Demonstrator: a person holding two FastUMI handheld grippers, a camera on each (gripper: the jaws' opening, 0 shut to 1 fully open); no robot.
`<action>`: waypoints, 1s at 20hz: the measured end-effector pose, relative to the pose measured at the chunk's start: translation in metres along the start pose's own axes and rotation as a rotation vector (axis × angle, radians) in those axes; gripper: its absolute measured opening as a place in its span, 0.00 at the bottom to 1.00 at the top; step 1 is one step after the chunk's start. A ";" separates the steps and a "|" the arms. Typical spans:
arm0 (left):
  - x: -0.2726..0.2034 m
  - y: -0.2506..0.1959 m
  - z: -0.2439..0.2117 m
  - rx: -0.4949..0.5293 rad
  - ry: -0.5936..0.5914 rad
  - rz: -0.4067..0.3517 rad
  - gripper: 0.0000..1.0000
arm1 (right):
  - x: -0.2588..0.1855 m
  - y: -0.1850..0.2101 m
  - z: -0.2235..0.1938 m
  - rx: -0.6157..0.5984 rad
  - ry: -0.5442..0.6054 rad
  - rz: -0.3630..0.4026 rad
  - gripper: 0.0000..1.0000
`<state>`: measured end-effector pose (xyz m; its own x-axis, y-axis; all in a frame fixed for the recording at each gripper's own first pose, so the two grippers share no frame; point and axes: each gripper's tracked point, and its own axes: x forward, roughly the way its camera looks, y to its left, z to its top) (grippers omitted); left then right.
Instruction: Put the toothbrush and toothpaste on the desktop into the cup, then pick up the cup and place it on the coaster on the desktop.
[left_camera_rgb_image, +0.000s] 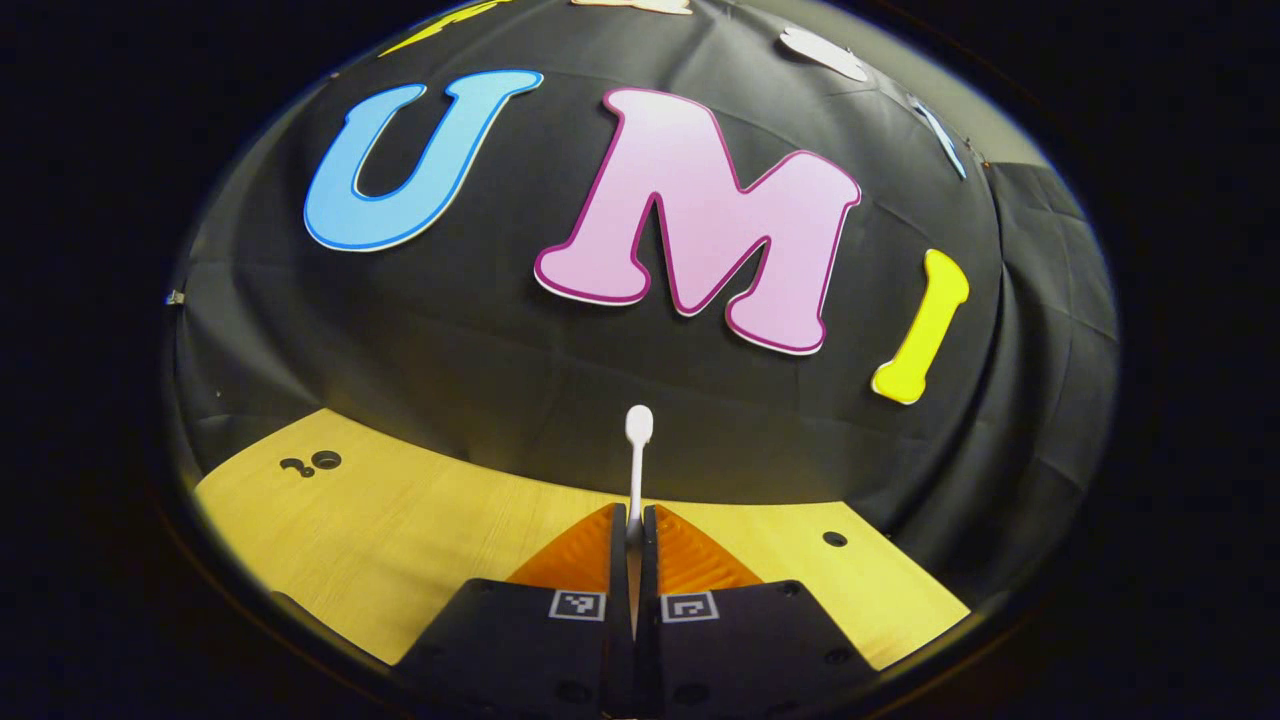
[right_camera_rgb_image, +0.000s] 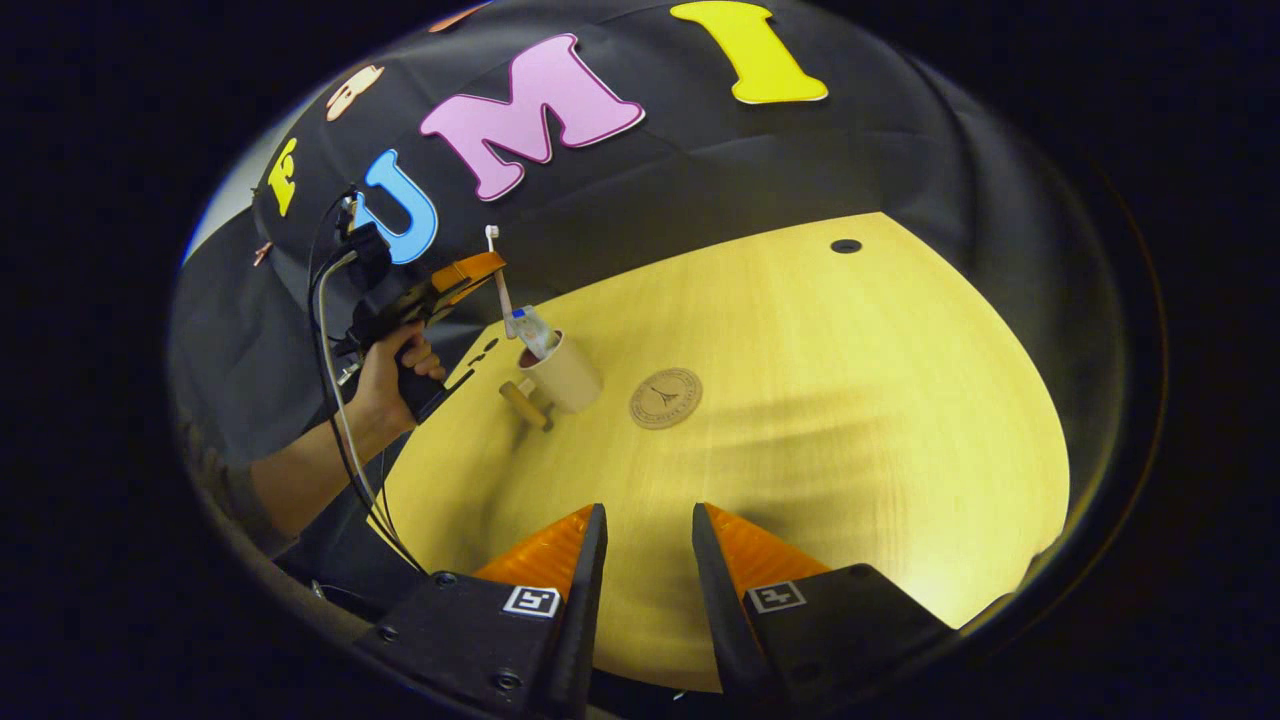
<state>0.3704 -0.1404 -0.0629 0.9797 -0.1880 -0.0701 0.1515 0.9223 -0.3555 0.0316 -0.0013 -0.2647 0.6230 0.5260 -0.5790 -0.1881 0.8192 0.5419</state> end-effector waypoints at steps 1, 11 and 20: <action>0.004 0.002 -0.005 0.008 0.001 0.005 0.06 | -0.005 -0.004 -0.003 0.012 0.003 -0.014 0.53; 0.006 0.013 -0.055 0.040 0.053 0.036 0.06 | -0.026 -0.029 -0.004 0.039 -0.021 -0.090 0.53; -0.009 0.012 -0.064 -0.022 0.093 0.002 0.33 | -0.030 -0.025 0.001 0.041 -0.040 -0.085 0.53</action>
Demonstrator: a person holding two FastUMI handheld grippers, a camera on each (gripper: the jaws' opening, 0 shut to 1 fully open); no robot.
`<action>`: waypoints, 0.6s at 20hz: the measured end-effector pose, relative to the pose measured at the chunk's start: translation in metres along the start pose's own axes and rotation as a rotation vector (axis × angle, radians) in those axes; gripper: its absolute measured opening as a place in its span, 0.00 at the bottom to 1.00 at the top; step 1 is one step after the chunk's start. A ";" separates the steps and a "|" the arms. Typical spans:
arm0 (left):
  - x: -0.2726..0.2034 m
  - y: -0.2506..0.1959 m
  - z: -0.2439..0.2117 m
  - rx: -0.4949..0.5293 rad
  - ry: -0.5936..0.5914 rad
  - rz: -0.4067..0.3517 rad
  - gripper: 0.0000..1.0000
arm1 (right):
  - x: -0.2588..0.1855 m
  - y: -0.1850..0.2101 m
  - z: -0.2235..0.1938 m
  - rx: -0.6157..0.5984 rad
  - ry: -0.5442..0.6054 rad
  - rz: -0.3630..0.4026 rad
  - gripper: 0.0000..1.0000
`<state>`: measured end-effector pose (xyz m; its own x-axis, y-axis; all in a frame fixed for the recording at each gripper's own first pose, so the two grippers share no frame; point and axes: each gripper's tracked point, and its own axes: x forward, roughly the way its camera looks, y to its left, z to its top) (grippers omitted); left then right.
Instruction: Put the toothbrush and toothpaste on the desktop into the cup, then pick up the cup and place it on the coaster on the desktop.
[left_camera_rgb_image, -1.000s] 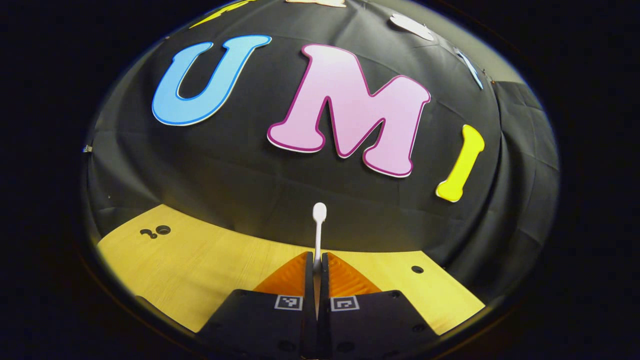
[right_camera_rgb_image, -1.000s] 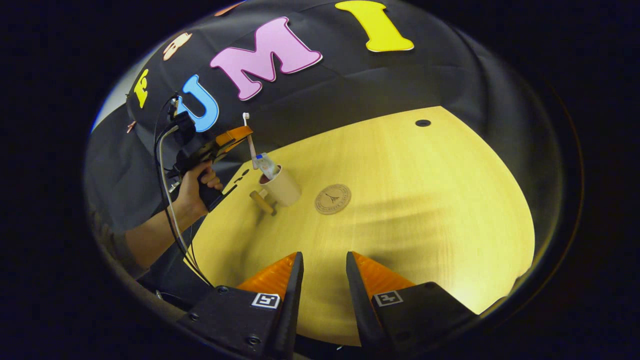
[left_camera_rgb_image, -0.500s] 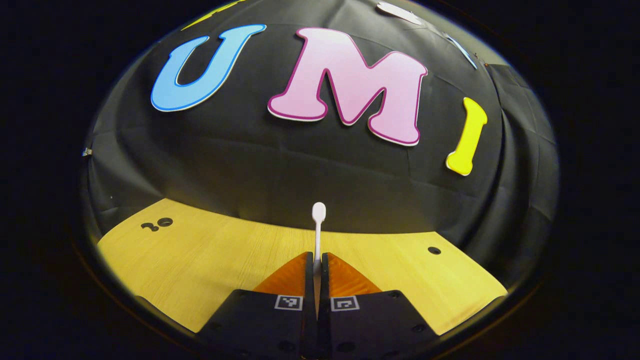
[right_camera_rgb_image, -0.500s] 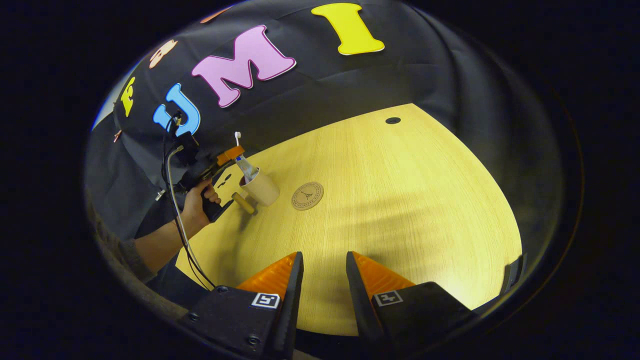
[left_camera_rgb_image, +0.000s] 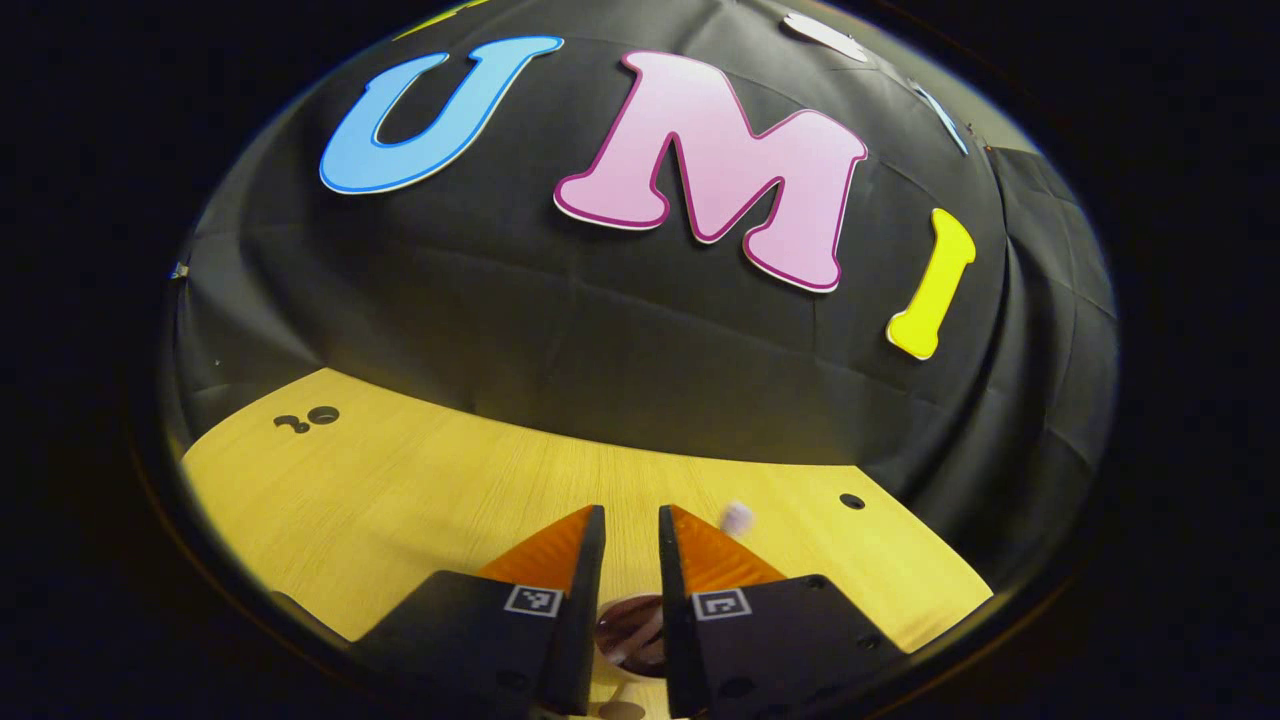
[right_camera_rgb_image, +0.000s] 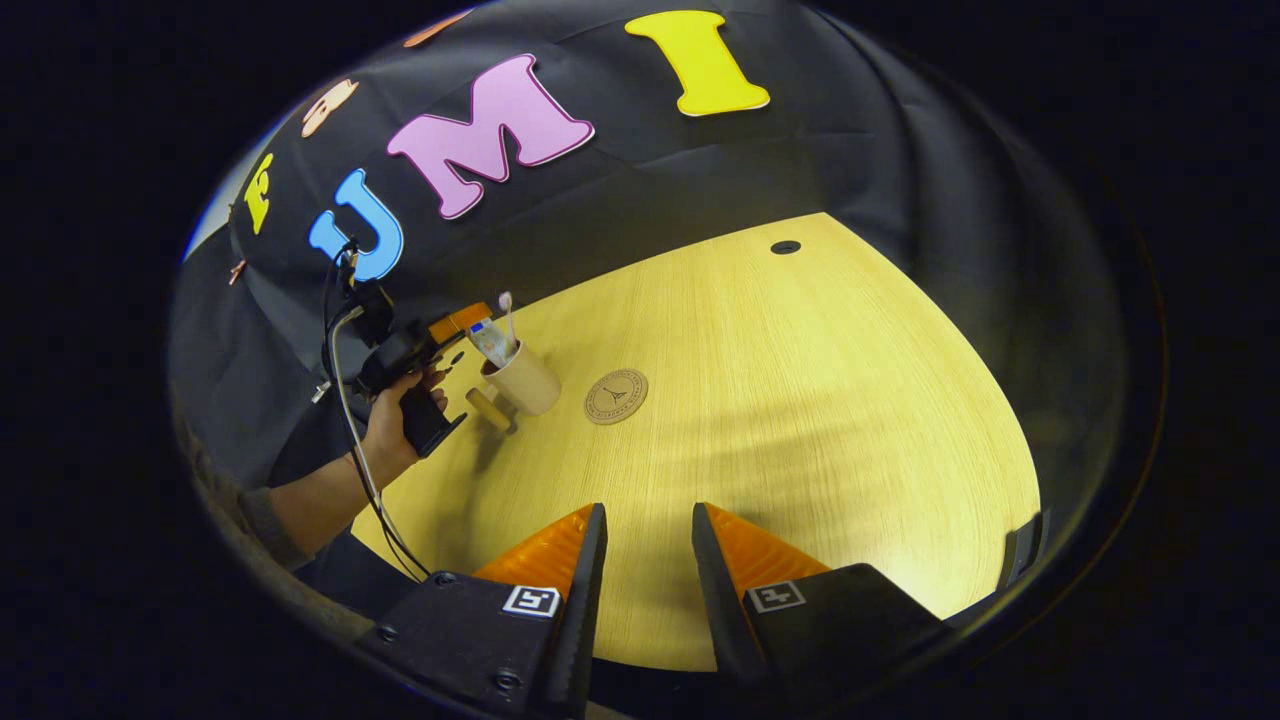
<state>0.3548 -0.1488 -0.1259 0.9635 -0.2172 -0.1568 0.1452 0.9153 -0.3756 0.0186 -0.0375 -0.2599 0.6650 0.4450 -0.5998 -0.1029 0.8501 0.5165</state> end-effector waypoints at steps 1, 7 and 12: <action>-0.005 0.000 -0.001 0.005 0.008 -0.001 0.48 | 0.000 0.001 0.001 0.000 -0.003 0.002 0.53; -0.045 -0.001 -0.003 0.070 0.055 -0.032 0.54 | 0.005 0.015 0.000 0.004 -0.007 0.026 0.53; -0.079 0.011 -0.009 0.159 0.161 -0.036 0.59 | 0.011 0.023 -0.001 -0.005 -0.006 0.046 0.53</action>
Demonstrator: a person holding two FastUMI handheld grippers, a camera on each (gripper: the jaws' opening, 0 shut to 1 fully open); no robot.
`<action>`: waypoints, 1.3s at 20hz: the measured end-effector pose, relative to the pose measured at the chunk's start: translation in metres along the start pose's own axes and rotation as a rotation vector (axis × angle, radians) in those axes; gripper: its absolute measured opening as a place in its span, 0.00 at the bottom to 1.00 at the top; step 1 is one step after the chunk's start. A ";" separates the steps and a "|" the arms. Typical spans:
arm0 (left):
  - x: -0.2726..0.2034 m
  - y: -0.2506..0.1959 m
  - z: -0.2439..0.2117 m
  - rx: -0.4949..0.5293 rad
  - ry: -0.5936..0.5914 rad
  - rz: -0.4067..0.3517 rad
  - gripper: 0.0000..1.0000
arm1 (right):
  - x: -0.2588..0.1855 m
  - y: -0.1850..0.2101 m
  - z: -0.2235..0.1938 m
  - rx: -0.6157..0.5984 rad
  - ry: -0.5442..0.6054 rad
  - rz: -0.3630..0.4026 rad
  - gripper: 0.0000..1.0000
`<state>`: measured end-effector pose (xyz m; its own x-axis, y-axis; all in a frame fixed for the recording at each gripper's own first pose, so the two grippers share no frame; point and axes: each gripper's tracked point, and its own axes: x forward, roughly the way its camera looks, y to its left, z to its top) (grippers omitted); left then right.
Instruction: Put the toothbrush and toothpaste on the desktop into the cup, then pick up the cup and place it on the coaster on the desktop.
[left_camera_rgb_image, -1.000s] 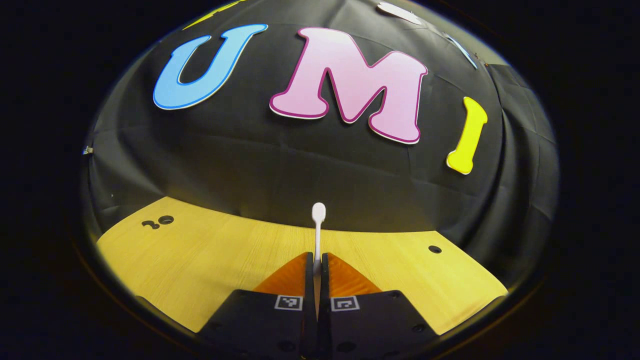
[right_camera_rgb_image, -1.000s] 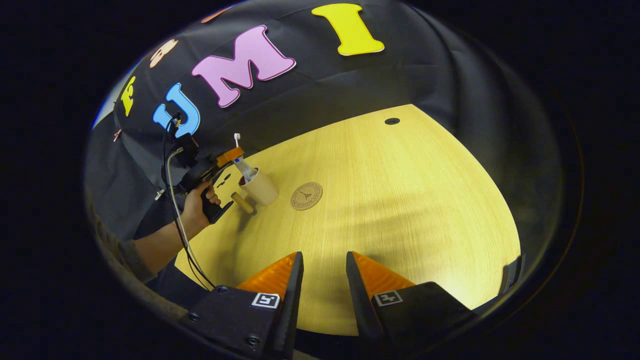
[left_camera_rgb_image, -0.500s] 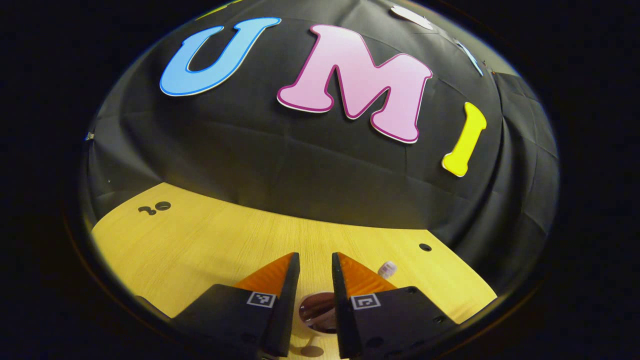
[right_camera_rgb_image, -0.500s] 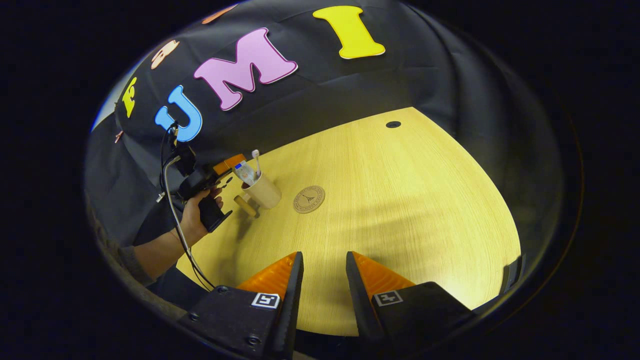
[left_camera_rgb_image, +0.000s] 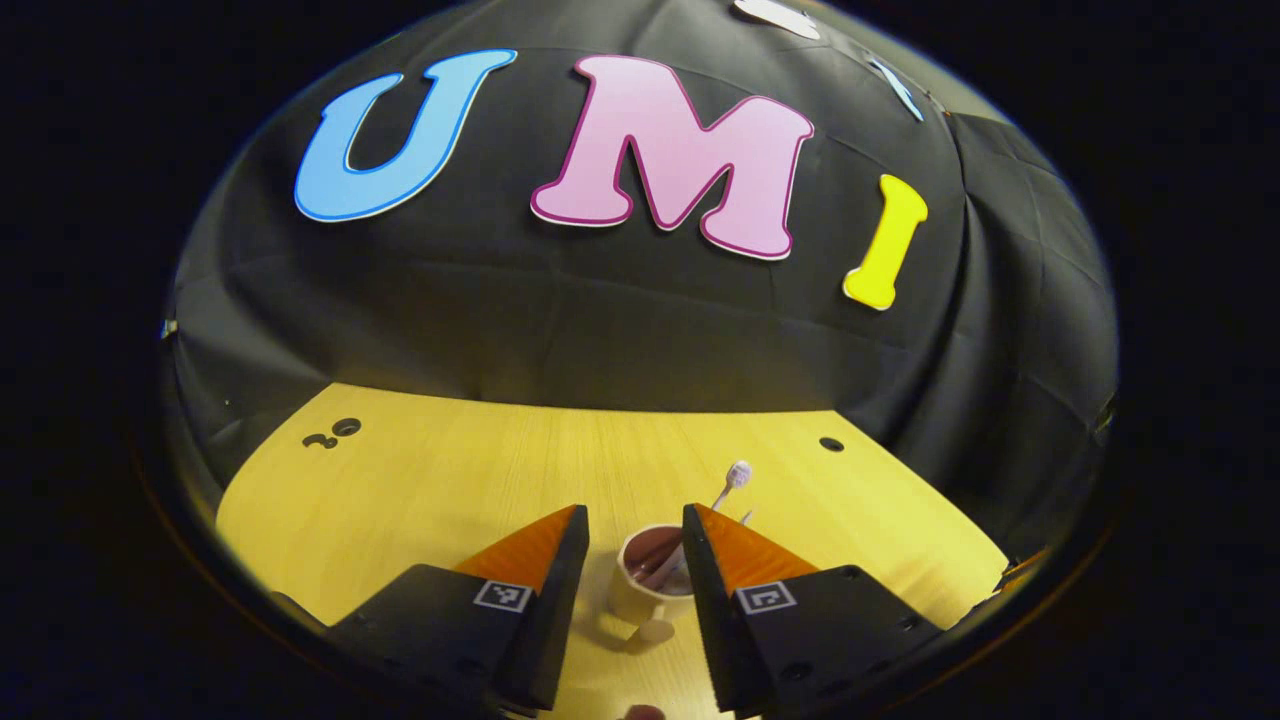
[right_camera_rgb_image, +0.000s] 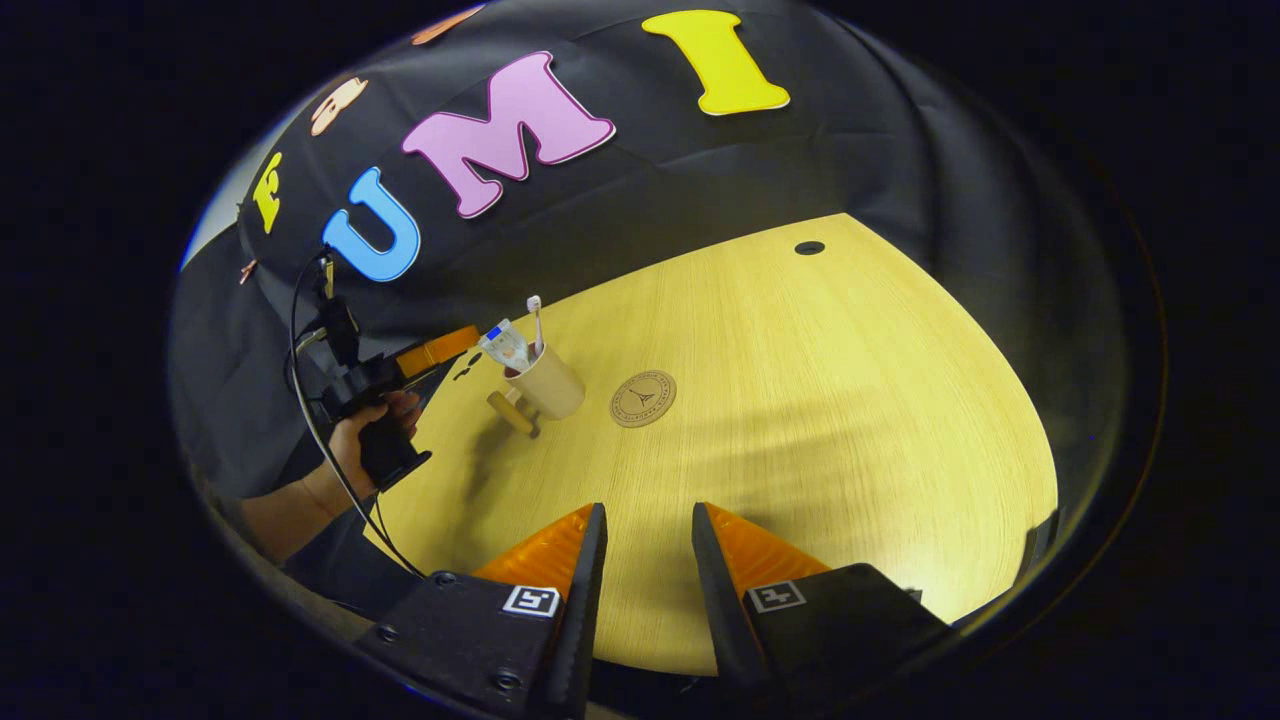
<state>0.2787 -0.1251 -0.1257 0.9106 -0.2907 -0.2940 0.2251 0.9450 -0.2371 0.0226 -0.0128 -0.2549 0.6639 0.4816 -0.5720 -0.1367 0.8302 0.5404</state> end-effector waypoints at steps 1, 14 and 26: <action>-0.007 0.003 -0.008 0.020 0.044 0.007 0.69 | 0.001 -0.001 0.000 -0.003 -0.004 -0.006 0.53; 0.000 -0.013 -0.133 0.190 0.626 -0.122 0.87 | 0.001 -0.017 -0.013 0.014 -0.023 -0.060 0.53; 0.038 -0.021 -0.140 0.144 0.695 -0.070 0.61 | -0.008 -0.034 -0.027 0.073 -0.041 -0.105 0.53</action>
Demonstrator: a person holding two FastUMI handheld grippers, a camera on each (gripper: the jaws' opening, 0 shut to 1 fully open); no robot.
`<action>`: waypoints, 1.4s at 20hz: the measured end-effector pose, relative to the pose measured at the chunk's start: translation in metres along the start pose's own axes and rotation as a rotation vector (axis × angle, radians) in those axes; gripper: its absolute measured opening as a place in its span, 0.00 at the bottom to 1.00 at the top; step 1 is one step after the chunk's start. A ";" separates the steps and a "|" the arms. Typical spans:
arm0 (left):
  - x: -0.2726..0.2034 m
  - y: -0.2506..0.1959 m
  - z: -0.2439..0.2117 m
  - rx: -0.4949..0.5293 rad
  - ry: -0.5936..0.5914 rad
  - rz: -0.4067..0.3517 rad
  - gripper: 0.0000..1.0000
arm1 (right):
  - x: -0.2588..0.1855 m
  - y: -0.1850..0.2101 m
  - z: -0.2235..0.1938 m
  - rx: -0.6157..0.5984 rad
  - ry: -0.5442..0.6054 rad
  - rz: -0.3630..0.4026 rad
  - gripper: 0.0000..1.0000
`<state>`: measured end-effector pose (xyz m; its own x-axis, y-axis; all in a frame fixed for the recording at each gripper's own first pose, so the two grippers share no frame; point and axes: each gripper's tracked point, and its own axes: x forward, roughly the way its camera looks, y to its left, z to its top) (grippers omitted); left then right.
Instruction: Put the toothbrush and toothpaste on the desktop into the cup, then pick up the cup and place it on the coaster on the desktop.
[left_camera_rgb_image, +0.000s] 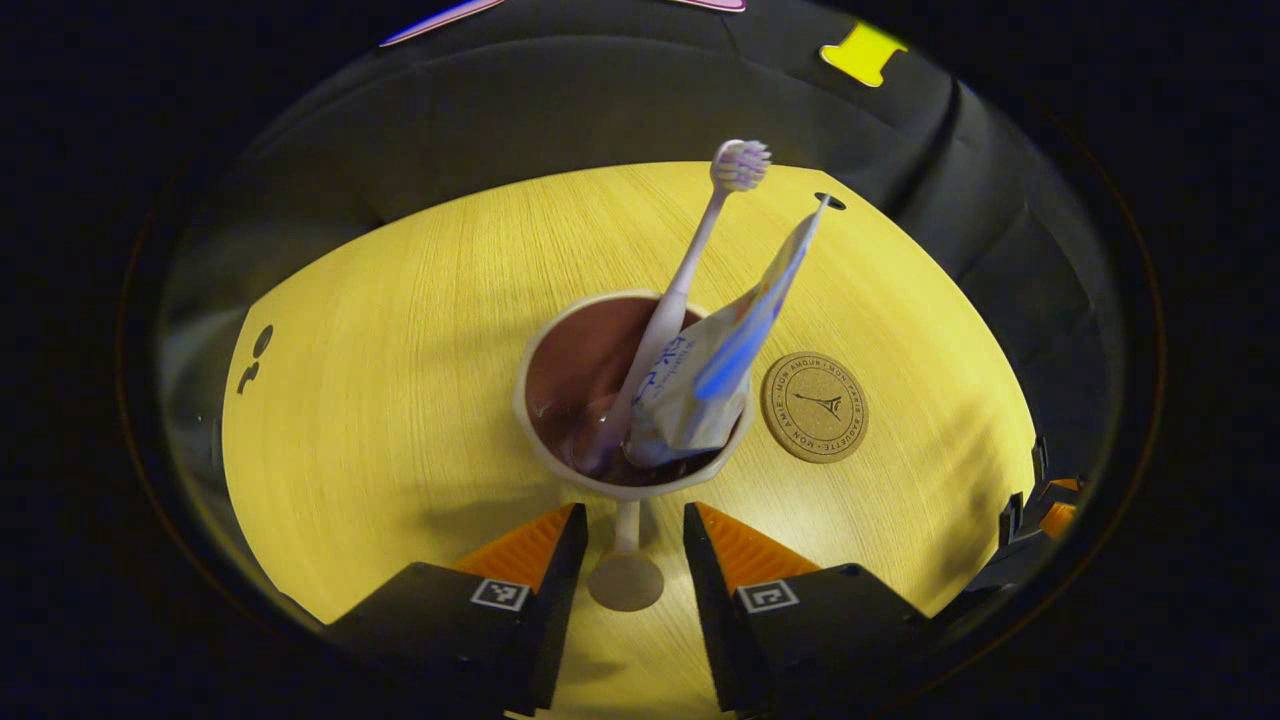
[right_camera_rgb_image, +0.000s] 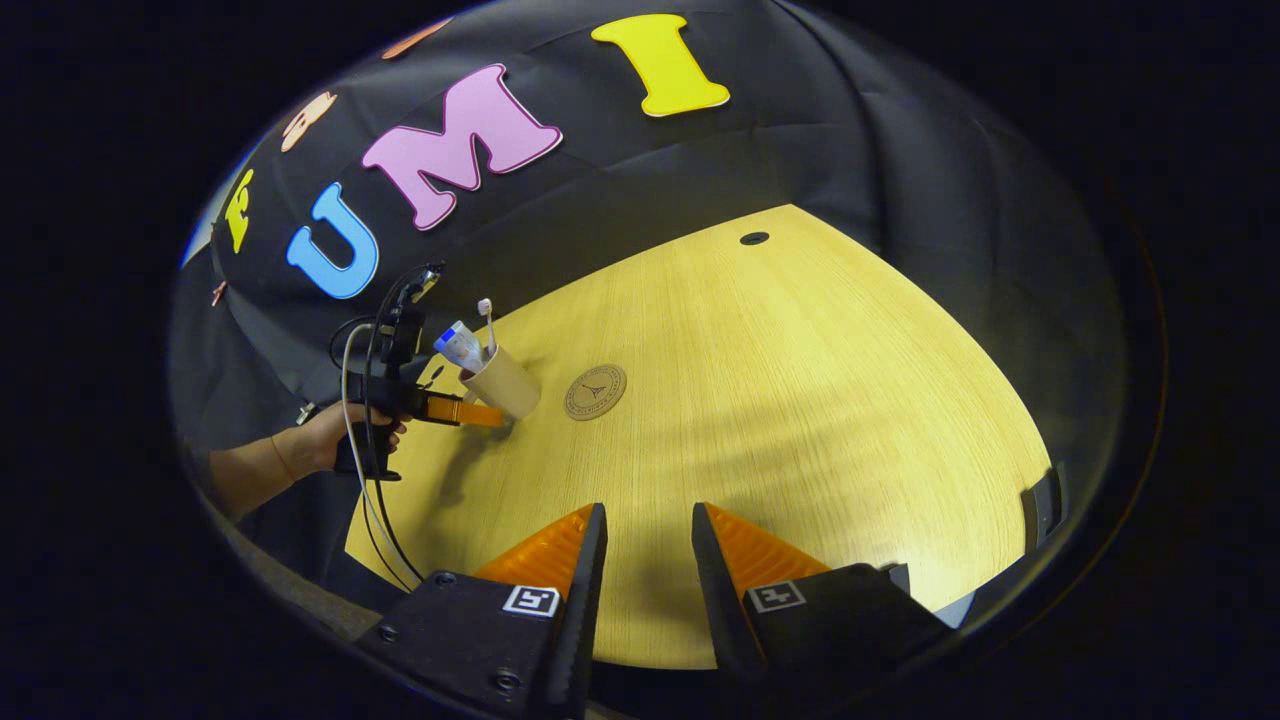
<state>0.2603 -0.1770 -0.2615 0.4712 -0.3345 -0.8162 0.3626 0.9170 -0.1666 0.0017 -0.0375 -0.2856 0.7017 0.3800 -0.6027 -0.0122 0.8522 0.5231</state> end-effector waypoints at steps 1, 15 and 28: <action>0.000 0.003 -0.001 0.002 0.004 0.021 0.51 | 0.000 0.000 0.000 0.000 -0.001 -0.001 0.53; -0.016 -0.009 0.006 -0.040 -0.094 0.045 0.22 | -0.017 -0.012 -0.010 0.019 -0.006 -0.017 0.53; -0.014 -0.121 0.041 0.111 -0.159 -0.075 0.22 | -0.043 -0.034 -0.012 0.061 -0.050 -0.078 0.53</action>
<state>0.2430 -0.2921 -0.2074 0.5570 -0.4394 -0.7048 0.4837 0.8614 -0.1547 -0.0365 -0.0784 -0.2844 0.7336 0.2936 -0.6129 0.0863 0.8543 0.5126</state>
